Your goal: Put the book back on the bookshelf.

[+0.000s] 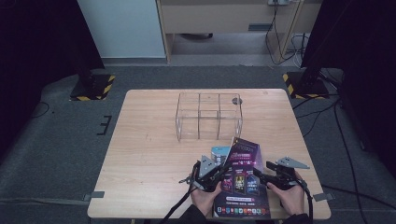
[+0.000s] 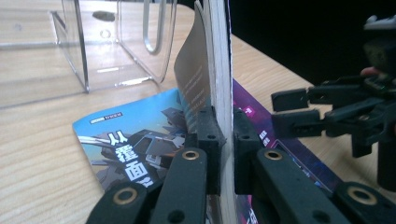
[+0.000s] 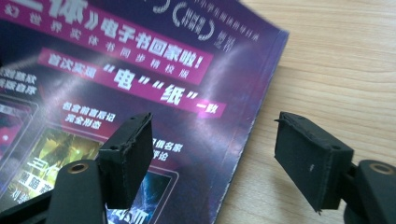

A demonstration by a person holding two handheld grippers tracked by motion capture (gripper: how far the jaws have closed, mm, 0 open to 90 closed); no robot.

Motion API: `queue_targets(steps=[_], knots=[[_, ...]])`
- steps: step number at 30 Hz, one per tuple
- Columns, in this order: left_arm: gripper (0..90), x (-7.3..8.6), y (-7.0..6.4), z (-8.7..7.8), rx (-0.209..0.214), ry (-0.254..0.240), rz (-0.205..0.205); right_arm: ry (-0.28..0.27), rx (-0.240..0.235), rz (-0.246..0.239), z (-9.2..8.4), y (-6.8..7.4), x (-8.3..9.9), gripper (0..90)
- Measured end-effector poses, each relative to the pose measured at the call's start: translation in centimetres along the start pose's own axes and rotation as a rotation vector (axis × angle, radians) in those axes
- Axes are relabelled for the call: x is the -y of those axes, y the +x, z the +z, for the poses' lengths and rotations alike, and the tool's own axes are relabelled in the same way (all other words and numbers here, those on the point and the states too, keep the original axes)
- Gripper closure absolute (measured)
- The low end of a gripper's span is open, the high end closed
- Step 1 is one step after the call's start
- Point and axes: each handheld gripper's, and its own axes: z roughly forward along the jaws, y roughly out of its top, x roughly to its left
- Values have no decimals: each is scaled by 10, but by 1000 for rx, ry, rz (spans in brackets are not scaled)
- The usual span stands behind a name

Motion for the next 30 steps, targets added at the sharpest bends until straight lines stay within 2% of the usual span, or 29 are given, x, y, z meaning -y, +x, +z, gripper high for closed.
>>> queue_targets(steps=[7, 11, 22, 27, 30], knots=[[848, -8, -1, -6, -4, -35, 5, 2, -34, 12, 0, 0, 0, 262], [848, -10, 1, -10, -6, -51, 1, 11, -73, 23, 2, 1, 0, 247], [848, -12, 0, -13, -5, -65, 1, 33, -161, 59, 8, 2, 1, 234], [848, -12, 0, -13, -3, -68, -3, 45, -200, 88, 11, 1, 2, 231], [848, -11, -1, -13, -3, -69, -4, 67, -243, 121, 15, 0, 3, 226]])
